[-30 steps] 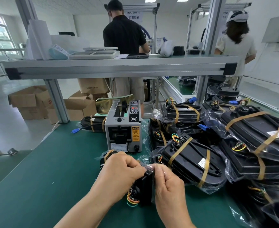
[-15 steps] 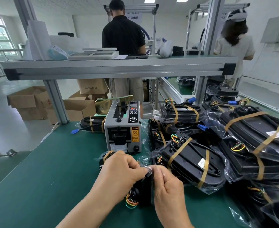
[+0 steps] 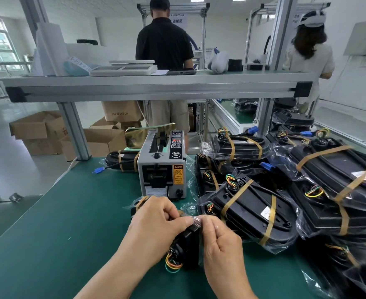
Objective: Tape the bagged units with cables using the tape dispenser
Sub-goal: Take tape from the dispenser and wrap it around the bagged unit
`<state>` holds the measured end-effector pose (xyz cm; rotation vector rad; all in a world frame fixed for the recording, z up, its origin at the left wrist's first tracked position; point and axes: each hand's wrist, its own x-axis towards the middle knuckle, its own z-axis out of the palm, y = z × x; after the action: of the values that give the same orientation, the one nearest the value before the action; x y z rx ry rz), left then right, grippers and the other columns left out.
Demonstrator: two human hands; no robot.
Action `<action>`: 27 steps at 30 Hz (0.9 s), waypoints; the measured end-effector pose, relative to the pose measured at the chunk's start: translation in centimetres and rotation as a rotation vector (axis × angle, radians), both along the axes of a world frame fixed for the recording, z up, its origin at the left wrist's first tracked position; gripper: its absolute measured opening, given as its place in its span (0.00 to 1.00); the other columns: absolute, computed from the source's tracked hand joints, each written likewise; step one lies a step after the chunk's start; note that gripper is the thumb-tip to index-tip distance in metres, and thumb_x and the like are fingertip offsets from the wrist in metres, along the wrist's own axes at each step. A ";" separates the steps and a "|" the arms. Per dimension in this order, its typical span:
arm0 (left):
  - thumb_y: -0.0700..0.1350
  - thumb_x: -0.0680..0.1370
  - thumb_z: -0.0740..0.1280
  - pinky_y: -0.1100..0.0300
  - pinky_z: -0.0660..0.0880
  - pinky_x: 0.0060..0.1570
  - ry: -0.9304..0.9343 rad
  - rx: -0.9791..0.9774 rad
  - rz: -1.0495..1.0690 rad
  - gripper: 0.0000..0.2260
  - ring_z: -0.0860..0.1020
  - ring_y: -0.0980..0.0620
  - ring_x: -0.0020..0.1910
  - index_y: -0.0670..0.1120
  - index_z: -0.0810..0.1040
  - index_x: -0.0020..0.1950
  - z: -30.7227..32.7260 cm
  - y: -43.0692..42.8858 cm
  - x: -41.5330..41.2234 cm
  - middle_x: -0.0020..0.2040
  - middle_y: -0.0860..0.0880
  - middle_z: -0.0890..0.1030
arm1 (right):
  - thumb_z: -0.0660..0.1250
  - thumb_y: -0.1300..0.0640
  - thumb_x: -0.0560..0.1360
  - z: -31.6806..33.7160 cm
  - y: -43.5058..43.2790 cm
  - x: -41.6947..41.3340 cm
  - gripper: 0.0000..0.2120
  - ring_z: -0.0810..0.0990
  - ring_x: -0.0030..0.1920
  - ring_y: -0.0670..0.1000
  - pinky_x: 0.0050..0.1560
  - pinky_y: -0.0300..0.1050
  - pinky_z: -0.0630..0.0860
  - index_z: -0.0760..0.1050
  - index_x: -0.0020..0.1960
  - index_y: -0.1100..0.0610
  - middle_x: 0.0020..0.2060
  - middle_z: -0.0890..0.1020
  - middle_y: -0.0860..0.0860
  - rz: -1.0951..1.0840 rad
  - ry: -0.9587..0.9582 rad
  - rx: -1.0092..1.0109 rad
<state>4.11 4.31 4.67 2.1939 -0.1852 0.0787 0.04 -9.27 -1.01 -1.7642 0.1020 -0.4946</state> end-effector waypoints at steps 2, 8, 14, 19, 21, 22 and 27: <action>0.69 0.53 0.71 0.69 0.68 0.28 0.000 0.009 -0.033 0.21 0.71 0.64 0.28 0.62 0.75 0.40 0.1 0.3 0.1 0.31 0.67 0.73 | 0.59 0.56 0.84 0.1 0.0 0.0 0.17 0.82 0.36 0.45 0.39 0.44 0.78 0.83 0.42 0.46 0.35 0.84 0.47 0.004 -0.001 0.004; 0.56 0.58 0.83 0.69 0.66 0.27 0.049 0.110 -0.117 0.17 0.69 0.62 0.26 0.53 0.77 0.34 0.8 1.3 1.5 0.28 0.58 0.74 | 0.59 0.56 0.84 0.2 0.1 -0.1 0.18 0.82 0.38 0.48 0.41 0.50 0.79 0.83 0.43 0.45 0.36 0.85 0.48 0.016 0.025 0.005; 0.48 0.65 0.82 0.71 0.66 0.26 0.053 0.032 -0.146 0.11 0.71 0.63 0.24 0.56 0.79 0.33 0.7 1.5 2.4 0.26 0.57 0.77 | 0.67 0.46 0.77 0.7 -0.1 -0.3 0.06 0.82 0.37 0.45 0.41 0.44 0.79 0.82 0.45 0.40 0.36 0.85 0.46 0.015 0.034 -0.023; 0.45 0.68 0.80 0.66 0.71 0.31 0.077 -0.029 -0.169 0.13 0.72 0.62 0.27 0.59 0.79 0.39 0.2 1.9 3.1 0.29 0.57 0.78 | 0.73 0.44 0.68 1.4 -0.1 0.1 0.06 0.82 0.36 0.46 0.42 0.49 0.81 0.81 0.45 0.41 0.35 0.84 0.45 0.040 0.113 -0.041; 0.44 0.69 0.79 0.65 0.71 0.32 0.083 -0.026 -0.190 0.13 0.72 0.62 0.27 0.60 0.78 0.40 0.0 2.2 3.3 0.29 0.57 0.78 | 0.73 0.47 0.69 1.9 -0.1 0.3 0.08 0.80 0.35 0.43 0.40 0.42 0.79 0.79 0.47 0.39 0.36 0.84 0.43 0.065 0.145 -0.090; 0.44 0.70 0.78 0.65 0.71 0.32 0.086 -0.024 -0.196 0.13 0.72 0.61 0.27 0.60 0.78 0.41 0.0 2.4 3.3 0.29 0.57 0.78 | 0.73 0.48 0.69 2.2 -0.1 0.3 0.08 0.79 0.34 0.42 0.38 0.39 0.78 0.79 0.47 0.39 0.36 0.84 0.42 0.089 0.167 -0.118; 0.42 0.72 0.76 0.66 0.69 0.30 0.084 -0.036 -0.199 0.13 0.70 0.61 0.26 0.60 0.78 0.42 -0.5 2.9 3.1 0.29 0.55 0.76 | 0.72 0.46 0.66 3.7 -0.3 0.7 0.08 0.79 0.36 0.41 0.42 0.41 0.79 0.78 0.43 0.45 0.37 0.83 0.41 0.105 0.267 -0.254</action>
<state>7.19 7.25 4.22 2.1267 -0.3506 -0.1196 0.70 -9.56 2.69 -2.0673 0.1375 -0.1991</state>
